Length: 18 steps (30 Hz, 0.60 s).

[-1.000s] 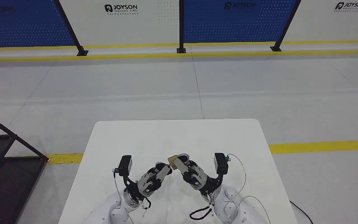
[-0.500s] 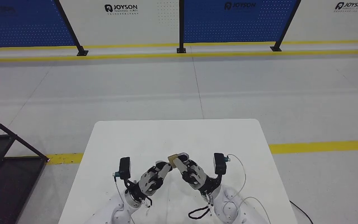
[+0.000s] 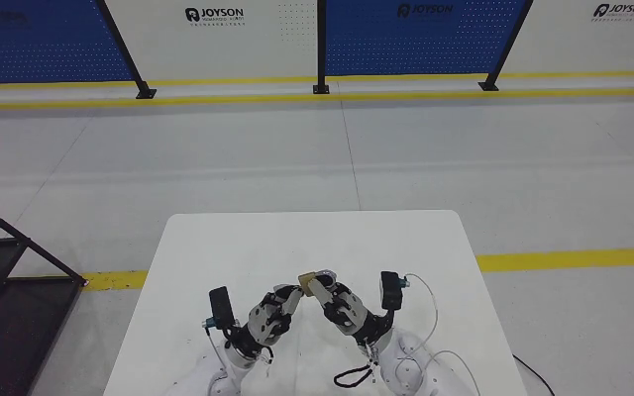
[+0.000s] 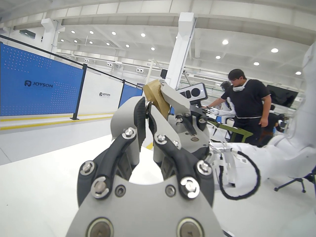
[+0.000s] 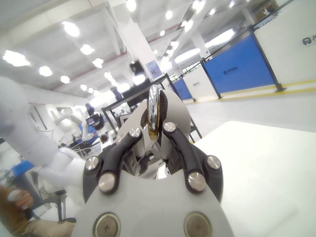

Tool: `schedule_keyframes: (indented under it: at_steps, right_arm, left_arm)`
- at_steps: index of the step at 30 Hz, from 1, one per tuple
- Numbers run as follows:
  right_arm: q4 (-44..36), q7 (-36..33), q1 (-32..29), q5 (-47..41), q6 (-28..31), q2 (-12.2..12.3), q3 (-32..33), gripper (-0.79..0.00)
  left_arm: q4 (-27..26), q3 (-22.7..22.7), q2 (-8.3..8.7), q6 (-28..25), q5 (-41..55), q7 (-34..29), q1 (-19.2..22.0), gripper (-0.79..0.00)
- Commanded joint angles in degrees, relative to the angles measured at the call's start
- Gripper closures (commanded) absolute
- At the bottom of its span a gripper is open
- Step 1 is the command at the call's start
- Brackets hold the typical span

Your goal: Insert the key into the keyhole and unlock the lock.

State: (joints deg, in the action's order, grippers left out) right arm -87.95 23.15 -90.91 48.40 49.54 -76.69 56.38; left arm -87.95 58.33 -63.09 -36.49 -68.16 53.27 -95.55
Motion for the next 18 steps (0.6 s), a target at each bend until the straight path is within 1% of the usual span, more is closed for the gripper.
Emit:
schedule_keyframes:
  at_steps: [1, 8, 10, 13, 18]
  right_arm:
    - [-0.1, -0.1, -0.1, 0.1, -0.2, 0.0, 0.0, 0.0]
    - [-0.3, -1.0, 0.0, 0.1, -1.4, 0.1, -0.1, 0.0]
    - [-0.3, -1.2, 0.0, 0.1, -1.8, 0.1, -0.2, 0.0]
    - [-0.4, -1.5, 0.0, 0.0, -2.2, 0.1, -0.3, 0.0]
    - [-0.5, -1.8, 0.0, -0.2, -2.8, 0.1, -0.4, 0.0]
  left_arm:
    - [0.4, -0.2, -0.18, 2.1, -1.6, 1.3, 0.1, 0.0]
    - [1.6, -1.4, -0.95, 9.8, -6.1, 5.3, 0.7, 0.0]
    - [2.1, -1.7, -1.21, 12.9, -7.4, 6.6, 0.9, 0.0]
    - [2.9, -2.2, -1.58, 15.5, -8.4, 8.2, 1.4, 0.0]
    - [4.5, -2.8, -2.24, 22.1, -10.9, 11.0, 2.2, 0.0]
